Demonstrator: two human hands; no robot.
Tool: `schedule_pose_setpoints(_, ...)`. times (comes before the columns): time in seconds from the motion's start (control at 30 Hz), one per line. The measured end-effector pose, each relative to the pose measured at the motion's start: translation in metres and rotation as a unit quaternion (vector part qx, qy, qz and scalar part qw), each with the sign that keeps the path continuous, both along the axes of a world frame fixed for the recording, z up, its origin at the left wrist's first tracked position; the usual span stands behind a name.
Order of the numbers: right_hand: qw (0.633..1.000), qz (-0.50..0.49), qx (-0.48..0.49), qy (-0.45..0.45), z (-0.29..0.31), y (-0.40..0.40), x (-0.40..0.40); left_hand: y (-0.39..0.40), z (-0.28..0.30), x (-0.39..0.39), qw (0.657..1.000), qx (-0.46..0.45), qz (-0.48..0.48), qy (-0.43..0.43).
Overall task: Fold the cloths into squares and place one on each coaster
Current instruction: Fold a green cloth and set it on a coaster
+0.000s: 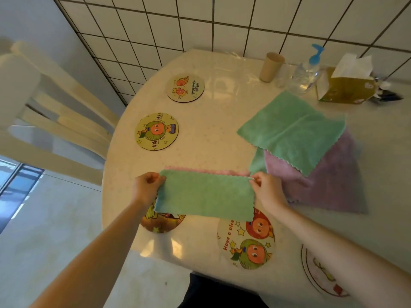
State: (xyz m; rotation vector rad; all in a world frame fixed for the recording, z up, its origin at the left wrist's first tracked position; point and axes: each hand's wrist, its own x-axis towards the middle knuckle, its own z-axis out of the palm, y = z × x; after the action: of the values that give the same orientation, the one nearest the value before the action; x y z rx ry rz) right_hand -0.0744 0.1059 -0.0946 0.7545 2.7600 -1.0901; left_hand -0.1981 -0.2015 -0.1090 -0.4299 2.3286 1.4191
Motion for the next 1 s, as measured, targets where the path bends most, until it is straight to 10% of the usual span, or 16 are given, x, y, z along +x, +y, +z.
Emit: schedule_pose_setpoints(1.0, 0.995, 0.004, 0.078, -0.066, -0.015, 0.003, -0.038, 0.016, -0.008, -0.012, 0.979, -0.176, -0.041, 0.098)
